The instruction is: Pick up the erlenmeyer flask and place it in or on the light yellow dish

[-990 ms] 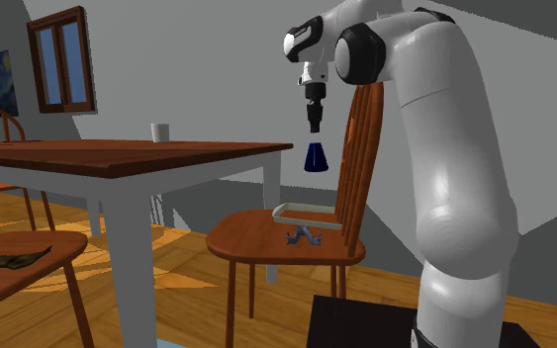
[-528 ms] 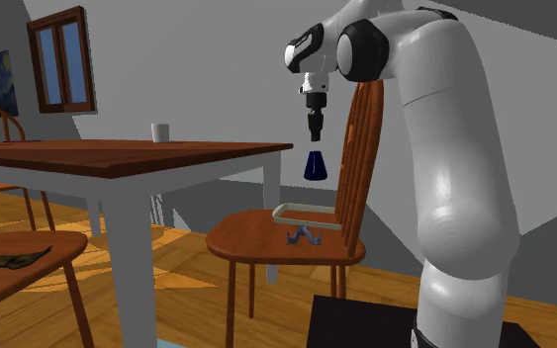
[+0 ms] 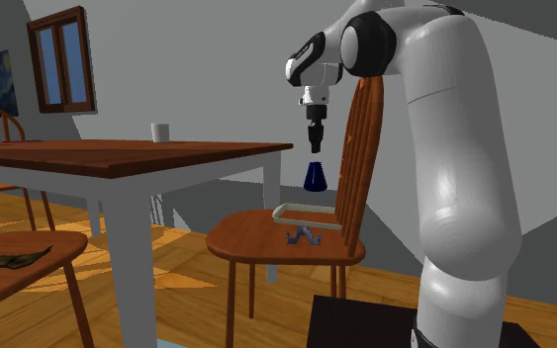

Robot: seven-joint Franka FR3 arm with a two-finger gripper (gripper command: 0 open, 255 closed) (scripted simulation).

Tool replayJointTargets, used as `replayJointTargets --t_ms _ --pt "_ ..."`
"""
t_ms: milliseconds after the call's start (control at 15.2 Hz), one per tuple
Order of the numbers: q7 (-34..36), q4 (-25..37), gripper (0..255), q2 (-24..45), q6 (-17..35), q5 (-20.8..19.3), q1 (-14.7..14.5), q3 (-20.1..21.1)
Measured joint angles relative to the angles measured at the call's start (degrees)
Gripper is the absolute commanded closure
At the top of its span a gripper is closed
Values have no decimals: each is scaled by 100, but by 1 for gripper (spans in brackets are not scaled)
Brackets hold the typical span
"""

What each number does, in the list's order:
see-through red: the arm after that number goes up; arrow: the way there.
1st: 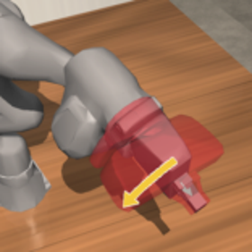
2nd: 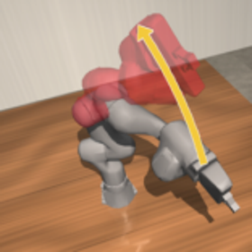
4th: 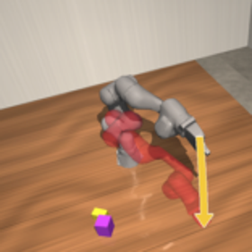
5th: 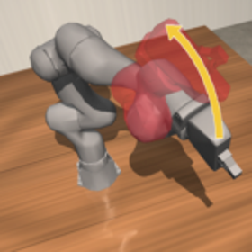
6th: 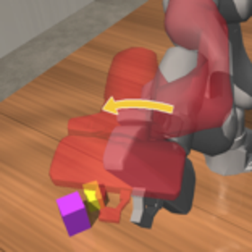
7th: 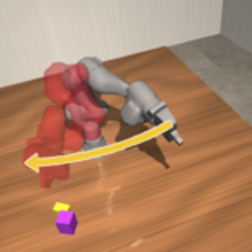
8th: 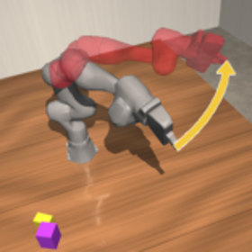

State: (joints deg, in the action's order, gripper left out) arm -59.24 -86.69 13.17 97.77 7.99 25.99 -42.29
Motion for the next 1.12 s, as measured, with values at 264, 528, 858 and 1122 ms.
replayJointTargets --t_ms 264,528,858,1122 --pt "-3 -303 255 4 304 6 -27 13" --pt "-20 -613 255 8 616 16 -45 22" --pt "-16 -853 255 2 851 18 -72 34" --pt "-13 -862 255 3 862 19 -74 35"
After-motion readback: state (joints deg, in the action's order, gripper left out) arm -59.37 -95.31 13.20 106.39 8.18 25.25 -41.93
